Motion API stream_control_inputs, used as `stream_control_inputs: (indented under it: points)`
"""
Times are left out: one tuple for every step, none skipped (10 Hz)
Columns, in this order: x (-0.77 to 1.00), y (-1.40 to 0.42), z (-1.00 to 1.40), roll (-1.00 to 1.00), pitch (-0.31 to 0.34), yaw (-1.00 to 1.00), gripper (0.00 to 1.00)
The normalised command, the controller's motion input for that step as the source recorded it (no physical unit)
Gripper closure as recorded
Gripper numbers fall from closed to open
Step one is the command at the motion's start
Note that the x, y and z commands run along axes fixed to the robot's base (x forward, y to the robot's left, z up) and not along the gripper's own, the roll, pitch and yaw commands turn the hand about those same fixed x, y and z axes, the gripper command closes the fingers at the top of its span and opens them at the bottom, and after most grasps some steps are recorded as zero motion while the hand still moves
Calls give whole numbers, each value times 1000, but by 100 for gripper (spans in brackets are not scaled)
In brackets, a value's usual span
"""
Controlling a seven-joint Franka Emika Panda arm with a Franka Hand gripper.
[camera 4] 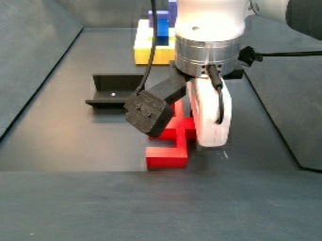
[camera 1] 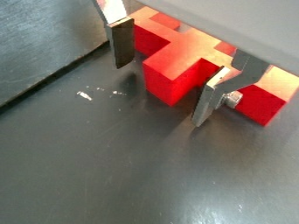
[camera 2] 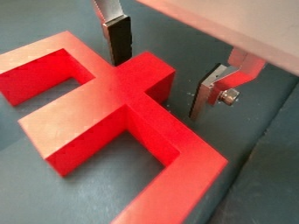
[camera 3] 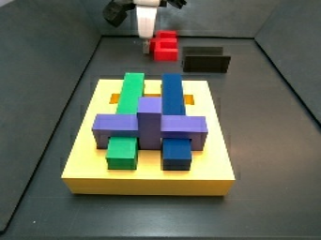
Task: Pick up the red object. Move up. Place the red object on the fixture. Regrasp the red object. Move to above the board. Insert the red object.
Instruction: Pick up the red object.
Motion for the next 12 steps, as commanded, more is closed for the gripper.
stream_control_inputs:
  points:
    - [266, 83, -6, -51, 0, -6, 0]
    - [134, 37, -20, -23, 0, -14, 0]
    - [80, 0, -54, -9, 0, -23, 0]
    - [157, 0, -29, 0, 0, 0, 0]
    - [0, 0, 0, 0, 0, 0, 0]
    - [0, 0, 0, 0, 0, 0, 100]
    - [0, 0, 0, 0, 0, 0, 100]
    - [0, 0, 0, 0, 0, 0, 100]
    - [0, 0, 0, 0, 0, 0, 100]
    - [0, 0, 0, 0, 0, 0, 100]
    - [0, 0, 0, 0, 0, 0, 100]
    - [0, 0, 0, 0, 0, 0, 100]
